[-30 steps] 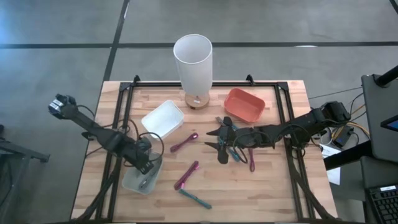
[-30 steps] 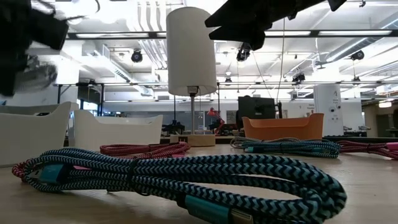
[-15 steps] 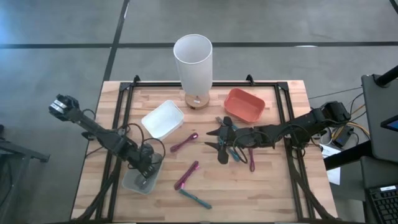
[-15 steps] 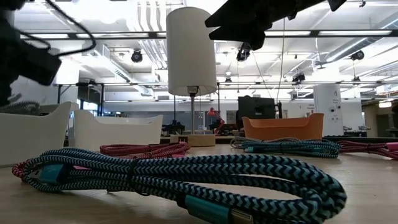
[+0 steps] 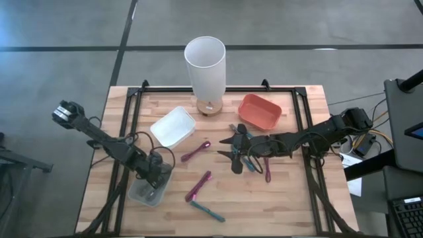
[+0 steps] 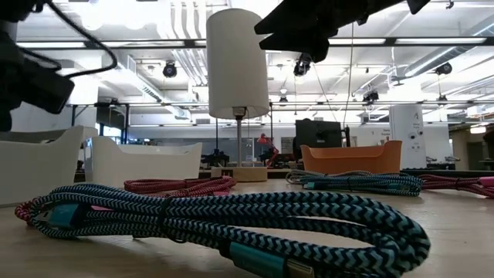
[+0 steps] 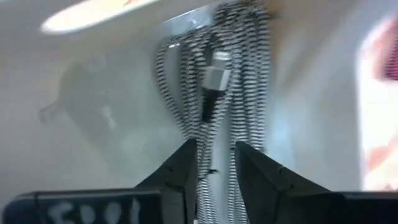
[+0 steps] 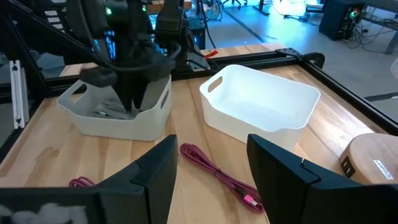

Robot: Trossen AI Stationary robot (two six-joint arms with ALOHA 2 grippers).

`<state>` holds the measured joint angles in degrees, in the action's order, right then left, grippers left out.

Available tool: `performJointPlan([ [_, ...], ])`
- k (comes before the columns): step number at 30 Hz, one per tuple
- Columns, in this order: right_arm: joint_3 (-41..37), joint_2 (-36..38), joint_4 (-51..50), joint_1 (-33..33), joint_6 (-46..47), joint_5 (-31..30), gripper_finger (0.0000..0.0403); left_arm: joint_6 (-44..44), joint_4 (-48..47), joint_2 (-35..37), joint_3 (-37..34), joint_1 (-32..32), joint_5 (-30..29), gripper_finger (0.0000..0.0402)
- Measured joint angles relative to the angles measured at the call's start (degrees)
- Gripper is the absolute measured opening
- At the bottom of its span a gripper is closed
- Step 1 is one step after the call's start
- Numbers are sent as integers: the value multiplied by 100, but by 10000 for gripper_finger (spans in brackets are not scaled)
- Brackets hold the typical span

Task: Pick & Place USB Port
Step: Put the white and black charger cable into the gray bin

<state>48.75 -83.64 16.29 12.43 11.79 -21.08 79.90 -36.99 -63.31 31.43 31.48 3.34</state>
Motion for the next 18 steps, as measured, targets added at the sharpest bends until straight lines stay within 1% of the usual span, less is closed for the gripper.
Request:
performJointPlan([
  [3, 0, 0, -137, -4, 15, 4, 192, -60, -7, 7, 165, 0, -126, 103],
  [6, 0, 0, -277, -13, 24, 7, 192, -88, -4, 49, 398, 0, -435, 102],
  [11, 0, 0, -526, -61, 100, 7, 192, -587, 0, 74, 926, 0, -959, 101],
  [14, 0, 2, -877, -226, 520, 6, 192, -1118, 1, 74, 1279, 0, -1443, 101],
  [18, 0, 2, -1755, -522, 886, -4, 192, -1828, 12, 74, 1676, 0, -2224, 101],
])
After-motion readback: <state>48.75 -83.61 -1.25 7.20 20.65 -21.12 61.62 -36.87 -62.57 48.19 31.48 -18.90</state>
